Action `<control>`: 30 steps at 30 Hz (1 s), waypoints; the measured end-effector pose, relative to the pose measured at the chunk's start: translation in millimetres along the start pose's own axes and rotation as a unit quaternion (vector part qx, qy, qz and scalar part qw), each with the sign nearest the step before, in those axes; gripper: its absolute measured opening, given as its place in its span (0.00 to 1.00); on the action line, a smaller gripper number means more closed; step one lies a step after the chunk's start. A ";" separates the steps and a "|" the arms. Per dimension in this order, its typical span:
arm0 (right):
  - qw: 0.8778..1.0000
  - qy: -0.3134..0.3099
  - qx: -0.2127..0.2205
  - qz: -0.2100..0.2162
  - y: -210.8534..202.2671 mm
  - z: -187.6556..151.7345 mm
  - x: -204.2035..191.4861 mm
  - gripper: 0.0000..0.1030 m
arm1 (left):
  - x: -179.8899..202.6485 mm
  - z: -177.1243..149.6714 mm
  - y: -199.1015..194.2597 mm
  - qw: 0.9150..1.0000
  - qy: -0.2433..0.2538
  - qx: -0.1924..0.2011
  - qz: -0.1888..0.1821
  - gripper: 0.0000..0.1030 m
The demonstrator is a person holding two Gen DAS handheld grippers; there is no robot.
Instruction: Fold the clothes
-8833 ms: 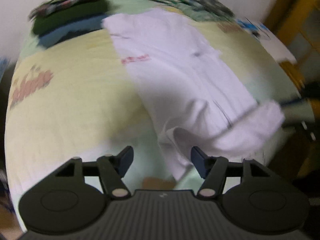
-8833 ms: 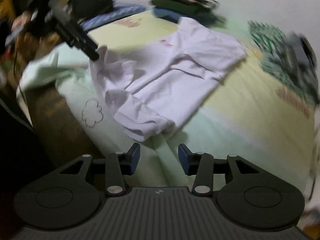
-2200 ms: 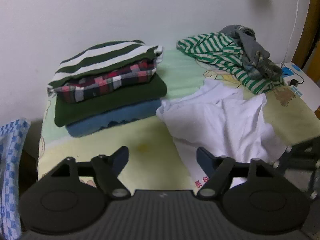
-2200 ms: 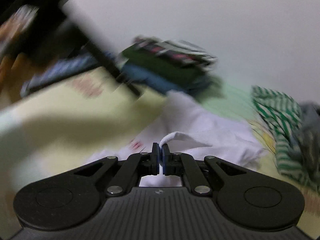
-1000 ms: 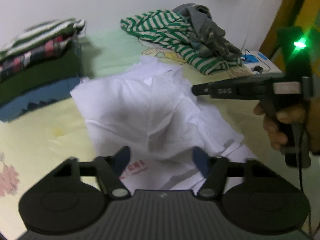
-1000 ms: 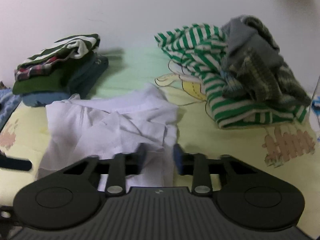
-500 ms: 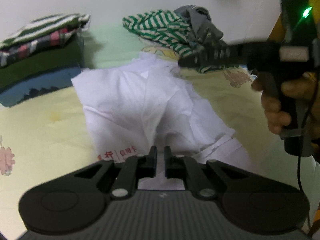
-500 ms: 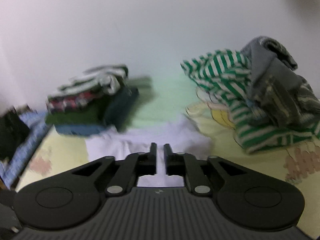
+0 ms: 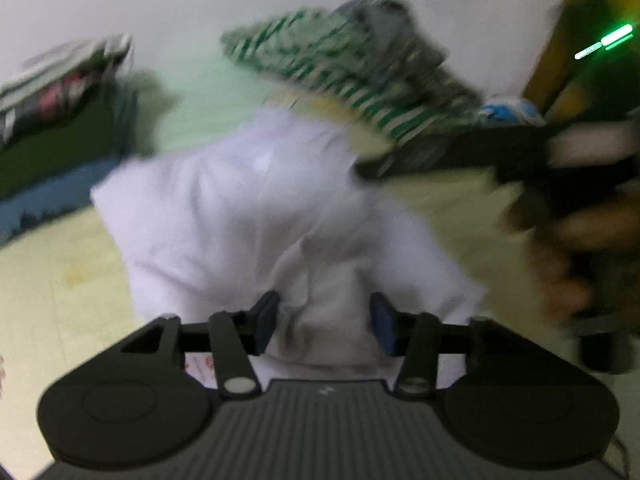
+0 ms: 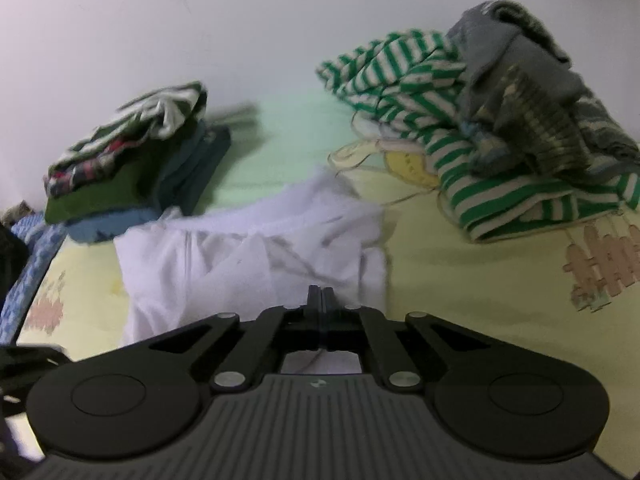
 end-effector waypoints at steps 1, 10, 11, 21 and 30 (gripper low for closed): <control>1.000 -0.001 0.004 0.003 -3.4 3.2 0.0 0.00 | -2.7 -1.0 3.0 1.000 -0.005 -0.003 0.003 0.34; 0.999 -0.048 -0.012 0.007 -8.1 3.3 -11.3 0.33 | -9.2 -6.2 -21.5 1.000 -0.029 0.006 -0.001 0.13; 0.999 -0.047 -0.016 0.004 -3.9 1.1 -12.1 0.41 | -8.5 -6.9 -22.3 1.000 -0.024 0.007 0.003 0.13; 0.999 -0.020 0.011 0.045 -8.2 11.5 -27.8 0.06 | -18.8 -12.4 -23.6 0.999 -0.044 -0.005 0.014 0.15; 0.991 0.004 0.018 0.133 13.7 28.8 -73.9 0.06 | -16.7 -18.1 -17.8 0.996 -0.085 -0.020 -0.029 0.22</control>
Point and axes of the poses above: each gripper's, at about its wrist camera, not at the fingertips, and y roughly the way its jaws point, x to its right, z to its top, the point moved 6 cm from there along y, roughly the way its jaws point, and after that the axes turned 12 degrees about -y, right-handed, at the moved point
